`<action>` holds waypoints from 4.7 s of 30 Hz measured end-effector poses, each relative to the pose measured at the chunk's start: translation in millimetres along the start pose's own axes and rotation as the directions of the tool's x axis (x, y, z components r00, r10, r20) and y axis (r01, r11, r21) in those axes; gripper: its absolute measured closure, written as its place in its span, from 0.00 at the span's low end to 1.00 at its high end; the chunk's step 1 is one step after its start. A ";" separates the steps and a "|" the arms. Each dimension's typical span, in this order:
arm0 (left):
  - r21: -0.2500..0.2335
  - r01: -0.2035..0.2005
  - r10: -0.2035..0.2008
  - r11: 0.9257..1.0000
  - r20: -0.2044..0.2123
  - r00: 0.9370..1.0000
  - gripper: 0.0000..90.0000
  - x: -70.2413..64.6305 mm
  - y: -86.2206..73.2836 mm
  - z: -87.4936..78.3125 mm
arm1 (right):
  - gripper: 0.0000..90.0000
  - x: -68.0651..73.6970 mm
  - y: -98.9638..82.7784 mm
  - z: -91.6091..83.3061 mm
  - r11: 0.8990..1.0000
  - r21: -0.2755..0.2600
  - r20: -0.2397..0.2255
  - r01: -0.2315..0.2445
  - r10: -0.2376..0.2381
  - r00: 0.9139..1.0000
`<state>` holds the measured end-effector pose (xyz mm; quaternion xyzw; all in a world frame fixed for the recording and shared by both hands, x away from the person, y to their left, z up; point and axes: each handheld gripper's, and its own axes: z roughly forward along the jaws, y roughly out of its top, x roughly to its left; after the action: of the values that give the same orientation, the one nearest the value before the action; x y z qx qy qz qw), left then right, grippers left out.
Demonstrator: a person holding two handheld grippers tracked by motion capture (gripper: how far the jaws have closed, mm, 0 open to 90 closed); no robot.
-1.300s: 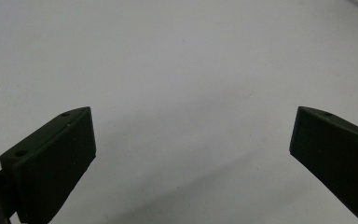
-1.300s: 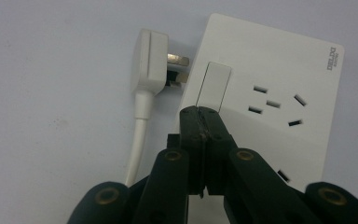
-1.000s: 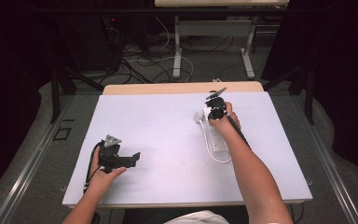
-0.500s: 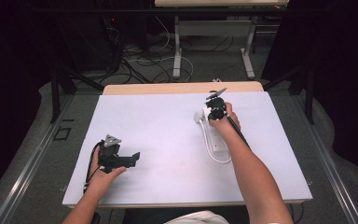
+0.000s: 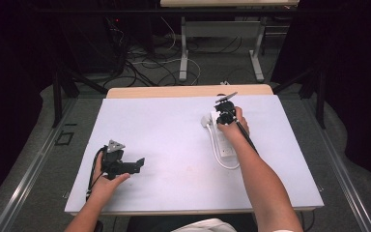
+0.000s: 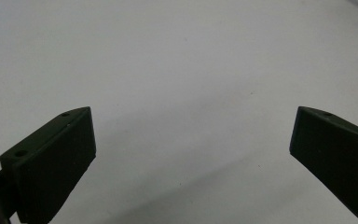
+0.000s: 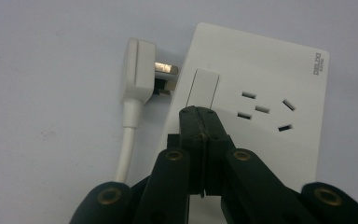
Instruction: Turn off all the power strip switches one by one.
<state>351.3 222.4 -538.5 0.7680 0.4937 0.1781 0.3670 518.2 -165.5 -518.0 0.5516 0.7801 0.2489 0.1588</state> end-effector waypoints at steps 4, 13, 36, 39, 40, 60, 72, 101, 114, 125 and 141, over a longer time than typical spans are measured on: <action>-0.005 0.002 -0.002 1.000 -0.004 1.000 0.00 0.9 -0.8 -1.2 | 1.00 0.3 1.7 1.3 1.000 -0.021 0.005 -0.004 0.004 1.000; -0.005 0.014 -0.014 1.000 -0.004 1.000 0.00 0.1 -2.0 -0.5 | 1.00 0.9 3.8 4.5 0.998 -0.056 0.010 -0.021 0.022 1.000; 0.002 0.031 -0.031 1.000 -0.005 0.999 0.00 4.4 -4.7 -1.5 | 1.00 -9.1 21.7 15.3 0.997 -0.076 0.027 -0.023 0.025 0.999; -0.001 0.030 -0.030 1.000 -0.006 1.000 0.00 4.3 -4.8 -1.5 | 1.00 -9.8 22.2 18.2 0.996 -0.081 0.019 -0.036 0.037 0.999; -0.001 0.030 -0.030 1.000 -0.005 1.000 0.00 4.3 -4.8 -1.5 | 1.00 -9.9 22.6 18.5 0.996 -0.084 0.016 -0.035 0.037 0.999; 0.008 0.017 -0.017 1.000 -0.001 1.000 0.00 3.0 -3.1 0.0 | 1.00 -5.8 23.4 19.4 0.997 -0.074 0.008 -0.036 0.037 0.999; 0.008 0.017 -0.017 1.000 -0.004 1.000 0.00 3.1 -3.2 -0.5 | 1.00 -5.2 18.5 22.0 0.994 -0.103 0.008 -0.024 0.025 1.000; 0.004 0.009 -0.009 1.000 -0.004 1.000 0.00 0.6 -1.4 0.8 | 0.48 5.3 1.9 -8.6 0.977 -0.208 -0.054 0.049 -0.062 0.997; 0.010 0.007 -0.007 1.000 0.003 1.000 0.00 -0.7 0.9 3.1 | 0.31 -2.7 -34.5 -40.7 0.963 -0.254 -0.069 0.087 -0.107 0.992; 0.006 0.001 -0.001 1.000 -0.004 1.000 0.00 -1.4 0.3 3.9 | 0.09 -10.7 -88.0 -67.3 0.955 -0.292 -0.121 0.054 -0.093 0.988; 0.010 0.011 -0.011 1.000 0.000 1.000 0.00 -1.5 0.1 2.4 | 0.00 -30.9 -166.2 -101.0 0.944 -0.320 -0.080 0.077 -0.108 0.991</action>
<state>352.2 220.2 -539.9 0.7673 0.4987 0.1734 0.3640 346.0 -260.6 -529.1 0.4693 0.7617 0.3894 0.2188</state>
